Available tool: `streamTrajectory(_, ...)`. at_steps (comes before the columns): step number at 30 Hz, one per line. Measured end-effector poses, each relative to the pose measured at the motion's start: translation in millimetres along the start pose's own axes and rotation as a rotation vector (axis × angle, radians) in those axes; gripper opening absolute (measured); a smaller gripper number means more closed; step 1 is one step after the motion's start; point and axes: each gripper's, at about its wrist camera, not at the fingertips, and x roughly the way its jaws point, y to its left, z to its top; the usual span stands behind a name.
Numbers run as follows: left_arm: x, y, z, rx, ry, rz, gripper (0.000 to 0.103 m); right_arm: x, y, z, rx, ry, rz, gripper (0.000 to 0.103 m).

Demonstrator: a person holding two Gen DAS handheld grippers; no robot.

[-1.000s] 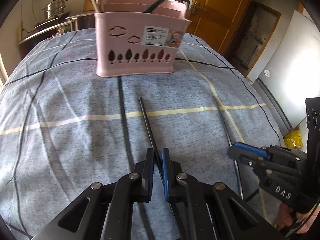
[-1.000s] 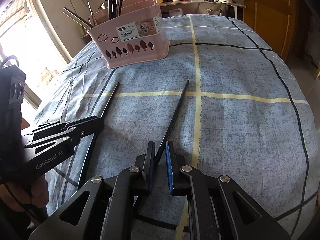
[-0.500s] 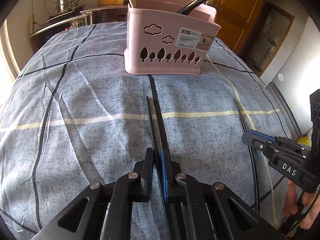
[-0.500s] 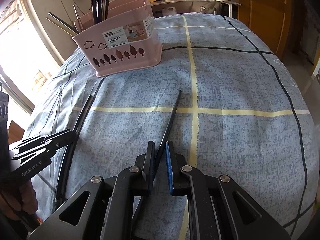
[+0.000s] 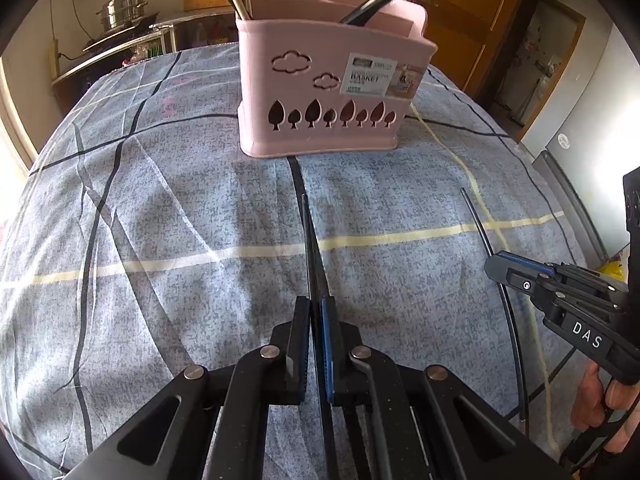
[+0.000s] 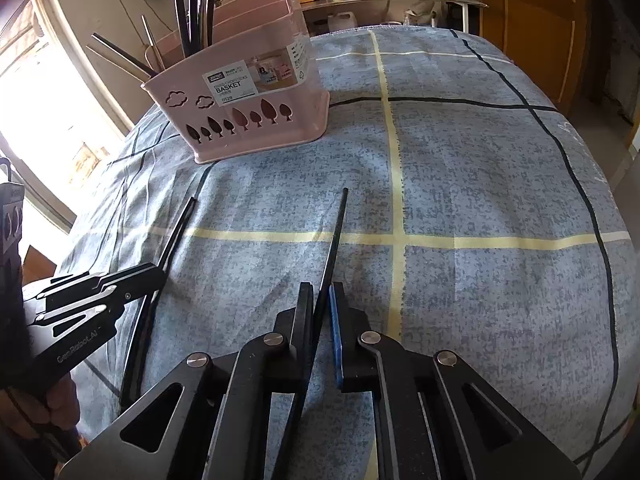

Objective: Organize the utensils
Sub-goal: 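Lift the black chopsticks upright with both tools and carry them over the basket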

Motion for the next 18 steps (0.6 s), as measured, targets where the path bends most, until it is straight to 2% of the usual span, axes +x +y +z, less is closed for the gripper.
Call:
streamTrajectory(9,-45.1,4.4,22.3,-0.010,-0.109,-0.038,0.005,-33.9,11.3,16.6,-0.028,-0.100,0.041,0.006)
streamTrajectory(18,-99.8,7.0,52.2,0.004,-0.236,-0.062,0.005,-82.0,23.6,46.1,-0.067,-0.243,0.066,0.005)
